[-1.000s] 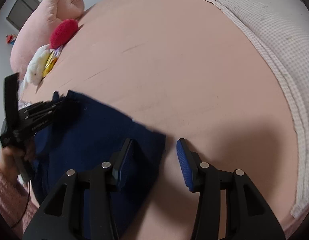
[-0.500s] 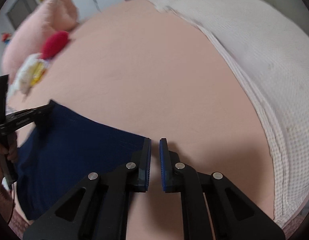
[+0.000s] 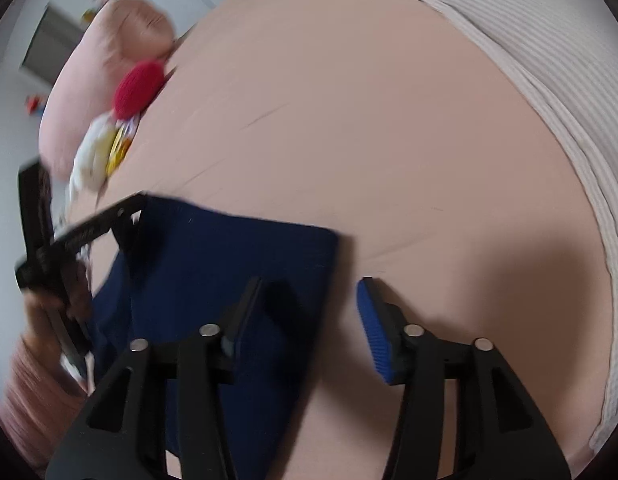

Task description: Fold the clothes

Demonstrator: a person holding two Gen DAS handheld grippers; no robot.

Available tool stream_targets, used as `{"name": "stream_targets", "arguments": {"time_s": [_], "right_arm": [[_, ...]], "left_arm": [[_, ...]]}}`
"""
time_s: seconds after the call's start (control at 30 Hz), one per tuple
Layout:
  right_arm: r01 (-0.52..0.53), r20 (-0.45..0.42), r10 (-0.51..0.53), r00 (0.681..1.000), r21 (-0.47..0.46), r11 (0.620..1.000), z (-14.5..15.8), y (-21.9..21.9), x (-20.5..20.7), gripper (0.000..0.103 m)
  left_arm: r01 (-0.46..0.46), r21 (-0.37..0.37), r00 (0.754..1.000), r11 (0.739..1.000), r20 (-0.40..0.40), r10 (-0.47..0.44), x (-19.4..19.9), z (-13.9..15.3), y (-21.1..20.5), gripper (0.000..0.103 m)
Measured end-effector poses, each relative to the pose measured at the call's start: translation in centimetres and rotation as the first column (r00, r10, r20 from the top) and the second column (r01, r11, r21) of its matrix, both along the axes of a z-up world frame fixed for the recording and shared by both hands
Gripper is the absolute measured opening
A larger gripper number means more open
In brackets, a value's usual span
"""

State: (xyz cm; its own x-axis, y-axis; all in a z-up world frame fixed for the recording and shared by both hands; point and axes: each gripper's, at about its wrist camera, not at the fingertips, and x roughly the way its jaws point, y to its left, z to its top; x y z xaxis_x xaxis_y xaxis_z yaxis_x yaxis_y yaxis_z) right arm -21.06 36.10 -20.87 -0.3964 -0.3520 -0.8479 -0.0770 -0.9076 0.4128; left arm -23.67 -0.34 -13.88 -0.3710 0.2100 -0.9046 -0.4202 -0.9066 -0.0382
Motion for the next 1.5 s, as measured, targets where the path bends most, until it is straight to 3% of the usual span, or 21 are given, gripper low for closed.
{"name": "stream_targets", "arguments": {"time_s": [0.03,0.07,0.1,0.13,0.17,0.23,0.37,0.43,0.5,0.57,0.63,0.67,0.7,0.73,0.87,0.97,1.1,1.2,1.27,1.4,1.5], "right_arm": [[-0.015,-0.006,0.015,1.000,0.026,1.000,-0.1,-0.7,-0.1,0.045],[-0.031,-0.015,0.032,0.999,0.064,0.997,-0.2,-1.4,-0.2,0.015],[-0.045,-0.031,0.048,0.998,0.091,0.995,0.0,-1.8,-0.2,0.004],[-0.057,-0.047,0.061,0.997,0.099,0.993,0.4,-2.2,-0.1,0.002],[-0.055,-0.074,0.063,0.995,0.110,0.992,1.0,-2.3,0.1,0.002],[-0.028,-0.148,0.048,0.988,0.134,0.991,2.7,-2.2,0.5,0.002],[0.046,-0.210,-0.014,0.978,0.150,0.988,4.3,-0.5,0.5,0.002],[0.069,-0.165,-0.043,0.985,0.158,0.985,3.3,0.1,-0.3,0.006],[0.062,-0.046,-0.054,0.997,0.186,0.981,0.9,-0.1,-1.5,0.013],[0.079,-0.038,-0.072,0.997,0.203,0.976,0.5,-0.5,-1.8,0.015],[0.101,-0.084,-0.082,0.993,0.259,0.961,2.0,-1.0,-1.3,0.026],[0.102,-0.115,-0.071,0.991,0.290,0.952,3.0,-1.3,-0.8,0.029],[0.093,-0.148,-0.047,0.988,0.317,0.944,4.1,-1.6,-0.1,0.033],[0.071,-0.158,-0.018,0.987,0.334,0.940,4.7,-2.1,0.5,0.036],[-0.040,-0.123,0.082,0.989,0.317,0.948,4.8,-3.9,3.3,0.037],[-0.116,-0.118,0.151,0.982,0.259,0.959,5.3,-5.5,6.4,0.037],[-0.248,-0.092,0.271,0.958,0.207,0.946,4.8,-9.8,9.3,0.037],[-0.261,-0.001,0.269,0.963,0.246,0.934,2.3,-12.2,9.3,0.037],[-0.246,-0.001,0.256,0.967,0.260,0.934,1.9,-12.2,9.3,0.036],[-0.148,-0.048,0.166,0.985,0.267,0.952,2.6,-10.6,9.8,0.037],[-0.080,-0.095,0.106,0.990,0.249,0.965,3.7,-9.1,11.1,0.040]], "left_arm": [[0.013,-0.026,1.000,1.000,-0.013,-0.014,0.2,0.0,0.5,0.018],[0.023,-0.033,0.999,0.999,-0.028,-0.023,0.3,0.3,0.8,0.006],[0.025,-0.007,0.999,1.000,-0.038,-0.025,0.3,1.0,1.0,0.007],[0.025,0.004,0.998,1.000,-0.056,-0.025,0.3,1.6,1.2,0.007],[0.026,0.003,0.997,1.000,-0.078,-0.026,0.2,2.2,1.4,0.002],[0.028,0.001,0.993,1.000,-0.111,-0.028,0.0,3.1,1.8,0.003],[0.012,-0.014,0.995,1.000,-0.102,-0.013,-1.9,2.5,2.3,0.003],[-0.006,-0.025,0.999,1.000,-0.041,0.005,-3.3,1.0,2.7,0.004],[-0.018,-0.018,1.000,1.000,-0.014,0.018,-3.8,0.6,2.5,0.005],[-0.048,0.014,0.999,0.999,-0.018,0.049,-3.3,2.2,1.9,0.007],[-0.058,0.090,0.996,0.994,-0.067,0.064,-0.9,5.1,0.6,0.012],[-0.061,0.105,0.993,0.993,-0.089,0.071,0.7,6.2,-0.2,0.026],[-0.068,0.111,0.991,0.991,-0.106,0.080,2.3,7.1,-1.0,0.049],[-0.077,0.114,0.990,0.990,-0.107,0.090,4.0,7.6,-2.0,0.056],[-0.152,0.107,0.985,0.983,-0.067,0.160,10.9,7.2,-5.9,0.056],[-0.292,0.078,0.955,0.953,-0.032,0.295,15.3,5.7,-7.6,0.056],[-0.487,0.188,0.873,0.853,0.077,0.482,21.0,3.7,-12.6,0.053],[-0.511,0.132,0.859,0.849,0.110,0.500,22.8,1.2,-13.3,0.049],[-0.512,0.105,0.858,0.852,0.096,0.504,23.1,0.8,-13.6,0.049],[-0.572,0.184,0.819,0.799,0.080,0.568,23.6,2.0,-14.8,0.047],[-0.562,0.307,0.826,0.768,0.168,0.538,24.5,1.8,-15.2,0.047]]}}
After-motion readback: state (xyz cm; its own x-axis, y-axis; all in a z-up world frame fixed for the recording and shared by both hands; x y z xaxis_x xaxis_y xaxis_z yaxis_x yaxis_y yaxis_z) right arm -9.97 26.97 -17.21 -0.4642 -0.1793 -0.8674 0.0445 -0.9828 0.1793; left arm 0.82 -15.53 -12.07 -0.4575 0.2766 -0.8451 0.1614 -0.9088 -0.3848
